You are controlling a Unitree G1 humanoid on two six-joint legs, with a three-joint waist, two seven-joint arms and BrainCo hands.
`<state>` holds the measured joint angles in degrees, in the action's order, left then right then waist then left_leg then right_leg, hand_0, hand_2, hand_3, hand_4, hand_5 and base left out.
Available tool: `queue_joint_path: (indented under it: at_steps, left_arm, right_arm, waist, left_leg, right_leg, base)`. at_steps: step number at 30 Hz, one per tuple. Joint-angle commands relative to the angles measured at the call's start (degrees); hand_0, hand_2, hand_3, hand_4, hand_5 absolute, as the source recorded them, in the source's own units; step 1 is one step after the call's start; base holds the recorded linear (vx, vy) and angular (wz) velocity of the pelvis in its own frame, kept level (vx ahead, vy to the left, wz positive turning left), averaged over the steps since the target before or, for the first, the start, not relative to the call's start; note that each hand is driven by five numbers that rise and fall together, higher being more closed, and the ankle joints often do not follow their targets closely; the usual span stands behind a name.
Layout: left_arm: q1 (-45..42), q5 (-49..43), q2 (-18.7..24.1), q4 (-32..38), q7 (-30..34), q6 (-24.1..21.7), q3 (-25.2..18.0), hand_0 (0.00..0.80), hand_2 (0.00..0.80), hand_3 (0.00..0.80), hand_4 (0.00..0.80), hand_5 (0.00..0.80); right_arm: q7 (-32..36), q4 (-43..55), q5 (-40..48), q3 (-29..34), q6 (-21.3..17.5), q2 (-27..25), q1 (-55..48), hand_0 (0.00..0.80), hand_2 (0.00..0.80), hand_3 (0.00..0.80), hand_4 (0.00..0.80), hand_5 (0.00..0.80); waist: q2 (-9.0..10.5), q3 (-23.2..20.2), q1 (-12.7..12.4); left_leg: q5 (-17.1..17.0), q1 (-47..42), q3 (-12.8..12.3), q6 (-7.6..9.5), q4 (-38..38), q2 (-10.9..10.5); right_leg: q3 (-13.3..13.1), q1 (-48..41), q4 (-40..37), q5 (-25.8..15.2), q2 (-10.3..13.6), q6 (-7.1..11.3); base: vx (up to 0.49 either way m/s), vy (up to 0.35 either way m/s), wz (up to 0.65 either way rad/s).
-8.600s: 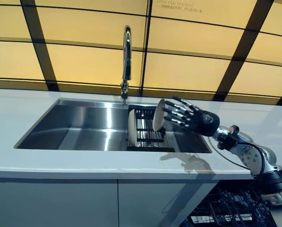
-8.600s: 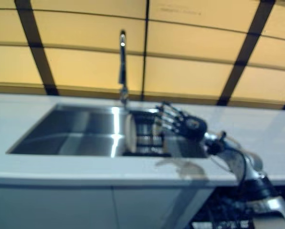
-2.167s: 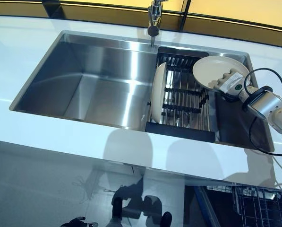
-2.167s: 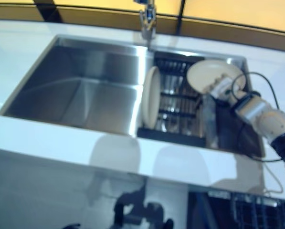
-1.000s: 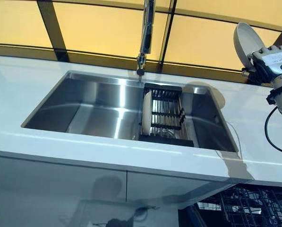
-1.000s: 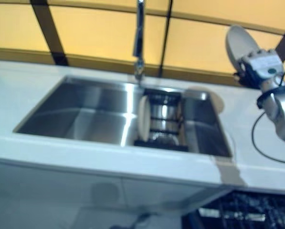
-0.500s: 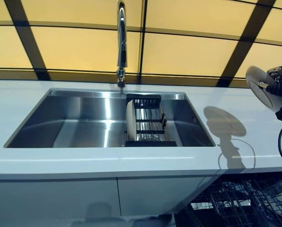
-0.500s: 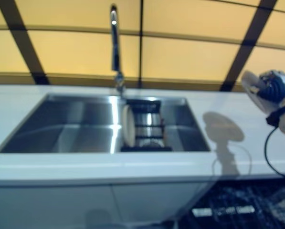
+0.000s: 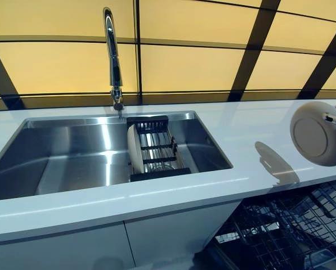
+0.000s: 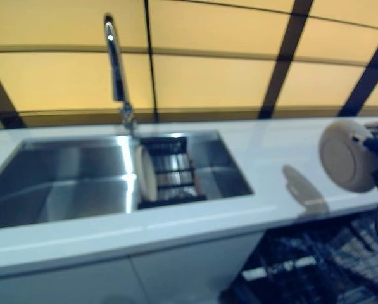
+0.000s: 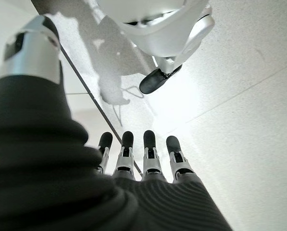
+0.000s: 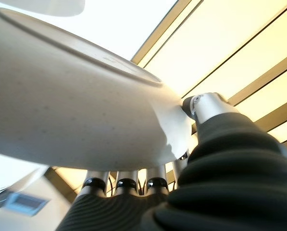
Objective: Take plates into dishwasher
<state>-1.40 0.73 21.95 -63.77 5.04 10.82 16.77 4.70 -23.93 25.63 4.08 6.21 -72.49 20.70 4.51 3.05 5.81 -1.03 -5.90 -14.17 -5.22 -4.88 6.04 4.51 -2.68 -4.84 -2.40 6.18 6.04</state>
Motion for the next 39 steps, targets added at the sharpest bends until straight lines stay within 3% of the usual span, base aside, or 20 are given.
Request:
queue_joint_path:
  at_steps: [1, 16, 29, 39]
  left_arm:
    - [2.0, -2.0, 2.2, -3.5, -0.7, -0.5, -0.9, 0.0, 0.0, 0.0, 0.0, 0.0]
    - [2.9, -2.7, 3.2, -4.1, -0.2, 0.3, -2.4, 0.0, 0.0, 0.0, 0.0, 0.0]
    - [4.1, -3.7, 3.7, -4.6, 0.1, 0.8, -2.9, 0.0, 0.0, 0.0, 0.0, 0.0]
    - [4.0, -4.5, 3.5, -4.7, 0.2, 0.1, -3.5, 0.0, 0.0, 0.0, 0.0, 0.0]
  right_arm:
    - [0.6, -2.8, 4.1, 6.1, -0.5, -1.5, 0.8, 0.8, 0.8, 0.8, 0.8, 0.8]
    - [10.9, -2.0, 6.0, 15.3, 3.4, 0.1, -13.5, 0.8, 0.8, 0.8, 0.8, 0.8]
    - [21.6, -4.1, 5.6, 13.3, 3.7, 5.3, -18.6, 0.8, 0.8, 0.8, 0.8, 0.8]
    - [23.3, -4.5, 5.5, 10.3, 3.2, 10.3, -19.0, 0.8, 0.8, 0.8, 0.8, 0.8]
  waist:
    - [4.34, -1.2, -0.8]
    - [5.03, -1.1, 2.7]
    - [4.82, -0.4, 3.4]
    - [4.24, 0.2, 3.0]
  left_leg:
    - [5.9, -3.2, 0.5, 2.03, 0.3, 1.3]
    - [6.0, -3.9, -2.4, 2.5, 0.5, 1.9]
    - [5.8, -3.7, -3.2, 2.59, 0.5, 2.1]
    - [5.8, -3.6, -3.0, 2.63, 0.6, 1.9]
  right_leg:
    - [-0.1, 0.3, 1.0, -2.7, 2.5, 6.4]
    - [-2.3, 2.2, 2.0, -3.4, 1.5, 6.62]
    - [-2.1, 3.2, 2.5, -3.8, 1.5, 6.68]
    - [-1.7, 3.4, 2.7, -3.8, 1.9, 6.77]
  base:
    - [-0.009, -0.02, -0.18]
    - [-0.006, -0.011, -0.12]
    - [-0.008, -0.012, -0.03]
    - [0.0, 0.0, 0.0]
